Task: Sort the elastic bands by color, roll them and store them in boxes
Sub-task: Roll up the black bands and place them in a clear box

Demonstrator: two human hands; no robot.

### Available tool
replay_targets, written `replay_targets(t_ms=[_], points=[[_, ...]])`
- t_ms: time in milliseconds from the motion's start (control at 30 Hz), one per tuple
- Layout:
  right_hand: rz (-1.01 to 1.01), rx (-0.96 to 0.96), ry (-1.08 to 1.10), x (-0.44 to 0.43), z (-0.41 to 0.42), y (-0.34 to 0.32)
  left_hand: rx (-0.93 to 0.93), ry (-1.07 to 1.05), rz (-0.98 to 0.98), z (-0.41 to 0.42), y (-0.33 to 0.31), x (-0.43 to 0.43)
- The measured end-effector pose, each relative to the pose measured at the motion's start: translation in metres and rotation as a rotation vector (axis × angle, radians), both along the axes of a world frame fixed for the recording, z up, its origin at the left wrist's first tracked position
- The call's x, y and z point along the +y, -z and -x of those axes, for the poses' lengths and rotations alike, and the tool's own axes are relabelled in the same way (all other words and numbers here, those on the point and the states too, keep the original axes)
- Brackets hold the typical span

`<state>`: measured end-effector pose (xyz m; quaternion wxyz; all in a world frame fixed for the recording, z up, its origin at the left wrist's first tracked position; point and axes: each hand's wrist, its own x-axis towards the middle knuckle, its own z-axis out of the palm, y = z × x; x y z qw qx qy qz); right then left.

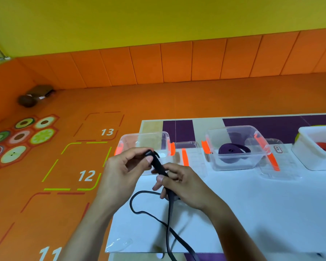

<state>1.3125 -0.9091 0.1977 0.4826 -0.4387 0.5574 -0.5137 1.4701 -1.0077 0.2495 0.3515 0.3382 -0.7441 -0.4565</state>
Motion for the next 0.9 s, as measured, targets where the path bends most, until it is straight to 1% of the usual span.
replay_targets(t_ms=[67,100,133,233,300,367,467,600,667,733,800,900], points=[[-0.012,-0.014,-0.037,0.002,-0.002,0.001,0.033,-0.022,0.026,-0.001,0.001,0.001],[-0.001,-0.032,-0.047,0.003,-0.004,0.001,0.031,-0.025,0.073,-0.001,0.001,0.001],[0.013,-0.055,-0.055,0.003,-0.006,0.0,0.015,-0.037,0.16,-0.001,0.003,0.001],[0.034,-0.099,-0.019,0.0,-0.012,-0.002,-0.059,-0.098,0.513,0.0,0.011,0.003],[0.01,-0.095,0.029,-0.001,-0.012,-0.003,-0.074,-0.088,0.625,0.004,0.017,0.007],[-0.026,-0.12,0.04,0.0,-0.011,-0.002,-0.075,-0.058,0.663,0.008,0.021,0.013],[-0.031,-0.165,0.083,0.003,-0.013,-0.005,-0.06,-0.01,0.658,0.012,0.025,0.02],[-0.009,-0.044,0.184,0.004,-0.011,0.0,-0.08,0.007,0.628,0.014,0.029,0.022],[-0.011,0.016,0.204,0.005,-0.008,0.004,-0.078,0.035,0.583,0.012,0.032,0.024],[-0.004,0.086,0.223,0.007,-0.005,0.005,-0.058,0.051,0.428,0.009,0.033,0.026],[0.009,0.196,0.235,0.009,-0.002,0.005,-0.013,0.057,0.196,0.009,0.031,0.027],[0.047,0.403,0.182,0.013,0.0,0.008,0.071,-0.026,-0.221,0.014,0.019,0.016]])
